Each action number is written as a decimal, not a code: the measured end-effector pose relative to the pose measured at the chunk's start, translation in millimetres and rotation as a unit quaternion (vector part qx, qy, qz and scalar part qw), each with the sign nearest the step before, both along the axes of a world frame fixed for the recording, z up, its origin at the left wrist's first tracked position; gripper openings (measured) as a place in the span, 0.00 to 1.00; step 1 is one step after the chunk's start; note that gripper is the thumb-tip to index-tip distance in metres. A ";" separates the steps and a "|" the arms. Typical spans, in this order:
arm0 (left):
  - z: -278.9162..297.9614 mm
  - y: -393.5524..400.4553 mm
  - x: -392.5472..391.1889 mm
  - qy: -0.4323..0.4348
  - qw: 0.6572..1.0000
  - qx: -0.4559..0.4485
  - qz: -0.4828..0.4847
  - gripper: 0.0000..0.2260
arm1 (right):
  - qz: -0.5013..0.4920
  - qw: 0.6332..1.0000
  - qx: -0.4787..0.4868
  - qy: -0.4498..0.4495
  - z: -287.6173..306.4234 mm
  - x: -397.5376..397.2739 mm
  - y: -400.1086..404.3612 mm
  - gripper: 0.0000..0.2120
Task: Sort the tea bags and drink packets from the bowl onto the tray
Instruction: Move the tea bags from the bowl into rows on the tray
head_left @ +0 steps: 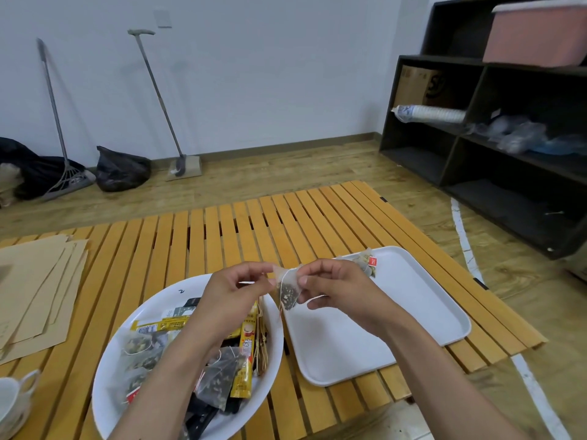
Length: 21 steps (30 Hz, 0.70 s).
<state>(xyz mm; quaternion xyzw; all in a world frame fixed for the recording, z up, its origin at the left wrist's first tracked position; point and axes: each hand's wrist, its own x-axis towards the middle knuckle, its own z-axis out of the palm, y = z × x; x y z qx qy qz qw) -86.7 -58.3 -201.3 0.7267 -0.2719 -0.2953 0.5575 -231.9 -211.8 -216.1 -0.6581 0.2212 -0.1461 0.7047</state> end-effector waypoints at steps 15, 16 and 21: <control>-6.6 -3.4 -5.2 -0.005 1.000 -0.019 0.017 0.06 | 0.038 0.995 -0.091 0.022 6.7 -6.0 -0.1 0.16; -6.4 -3.4 -5.1 0.000 1.000 -0.012 0.018 0.06 | 0.034 0.993 -0.111 0.007 6.4 -5.9 0.1 0.19; -9.3 -3.3 -2.9 0.020 1.000 0.012 0.010 0.07 | 0.034 0.982 -0.183 -0.029 6.3 -2.7 3.4 0.19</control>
